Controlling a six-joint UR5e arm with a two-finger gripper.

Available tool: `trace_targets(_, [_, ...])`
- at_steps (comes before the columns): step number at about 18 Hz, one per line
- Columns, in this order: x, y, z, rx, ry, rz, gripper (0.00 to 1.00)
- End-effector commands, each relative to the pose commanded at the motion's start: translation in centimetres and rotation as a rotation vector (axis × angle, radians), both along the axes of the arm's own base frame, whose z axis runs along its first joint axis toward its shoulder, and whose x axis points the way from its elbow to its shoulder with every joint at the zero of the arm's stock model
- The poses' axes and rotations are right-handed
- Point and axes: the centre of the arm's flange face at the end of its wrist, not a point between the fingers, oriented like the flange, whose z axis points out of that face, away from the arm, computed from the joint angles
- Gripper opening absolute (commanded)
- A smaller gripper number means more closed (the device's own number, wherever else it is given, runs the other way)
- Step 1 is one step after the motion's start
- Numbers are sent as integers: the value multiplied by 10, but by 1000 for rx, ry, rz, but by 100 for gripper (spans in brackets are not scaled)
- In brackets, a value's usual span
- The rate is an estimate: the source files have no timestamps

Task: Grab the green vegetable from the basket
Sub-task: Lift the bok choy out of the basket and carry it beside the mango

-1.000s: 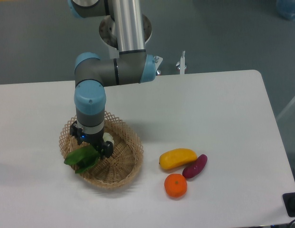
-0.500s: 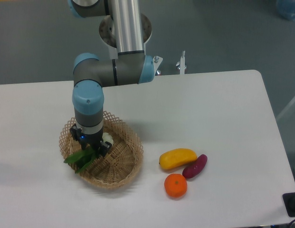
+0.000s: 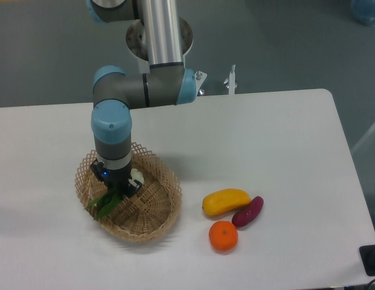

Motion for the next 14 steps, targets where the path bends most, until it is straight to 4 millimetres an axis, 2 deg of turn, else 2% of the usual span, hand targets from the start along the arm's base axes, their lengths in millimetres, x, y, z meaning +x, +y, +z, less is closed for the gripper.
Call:
trace_targets(4, [-34,-20,26,26,36,-35,42])
trace_targets(6, [-57,-38,55,49,56,-4,42])
trace_targets(9, [-96,-62,90,60,90,-21,43])
trace_targets(14, [-176,-102,126,46,108,35,43])
